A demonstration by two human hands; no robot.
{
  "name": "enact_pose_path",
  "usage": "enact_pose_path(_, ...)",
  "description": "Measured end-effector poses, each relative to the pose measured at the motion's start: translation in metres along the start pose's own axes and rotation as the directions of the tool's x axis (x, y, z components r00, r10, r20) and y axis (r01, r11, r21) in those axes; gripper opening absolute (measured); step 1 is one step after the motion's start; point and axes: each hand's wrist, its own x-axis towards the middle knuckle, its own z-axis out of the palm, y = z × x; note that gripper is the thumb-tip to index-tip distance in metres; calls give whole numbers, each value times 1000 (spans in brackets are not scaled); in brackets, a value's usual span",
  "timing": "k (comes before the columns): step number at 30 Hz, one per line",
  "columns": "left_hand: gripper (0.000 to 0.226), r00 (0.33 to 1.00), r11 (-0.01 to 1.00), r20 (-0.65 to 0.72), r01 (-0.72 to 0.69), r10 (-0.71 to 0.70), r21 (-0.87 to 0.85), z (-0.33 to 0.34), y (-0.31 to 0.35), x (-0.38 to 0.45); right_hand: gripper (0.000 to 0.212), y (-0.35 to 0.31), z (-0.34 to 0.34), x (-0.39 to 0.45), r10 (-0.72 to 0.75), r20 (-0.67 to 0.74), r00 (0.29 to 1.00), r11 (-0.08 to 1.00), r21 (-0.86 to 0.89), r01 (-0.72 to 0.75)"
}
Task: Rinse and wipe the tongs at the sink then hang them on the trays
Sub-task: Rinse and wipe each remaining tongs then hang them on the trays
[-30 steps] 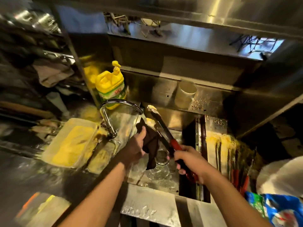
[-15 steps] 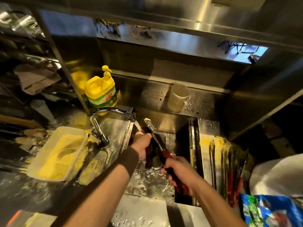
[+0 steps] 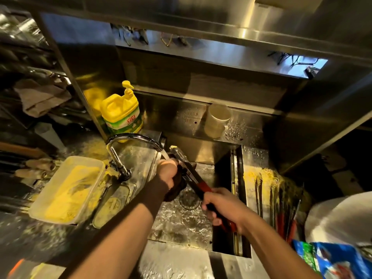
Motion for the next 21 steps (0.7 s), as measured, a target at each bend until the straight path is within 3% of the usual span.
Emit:
enact_pose_path(2,37,996,994,-55,-60,65,90,-7,6,5,41,-4,-15,-9,20,68,998,1000,6,-20)
enact_pose_path(4,41,989,972,-89,-100,121,215,-18,8,11,30,-8,-31,-20,27,111,993,1000,-7,-26)
enact_pose_path(8,36,985,994,-139,-96,102,52,-26,-4,4,27,-13,-46,-27,-21,-63,998,995,-98,15)
enact_pose_path(10,29,999,998,-28,-33,32,-50,-25,-14,-1,31,-15,-45,-25,-56,-121,991,997,-62,49)
enact_pose_path(13,19,993,977,121,12,14,-212,-23,-21,-12,54,-20,-38,-20,-99,-162,982,988,-131,78)
enact_pose_path(18,34,972,952,235,67,5,-299,-19,-15,-22,29,-21,-20,-5,-171,-171,970,907,-411,88)
enact_pose_path(21,25,968,966,251,52,14,-253,-15,-11,-27,22,-20,-13,0,-138,-132,982,915,-396,76)
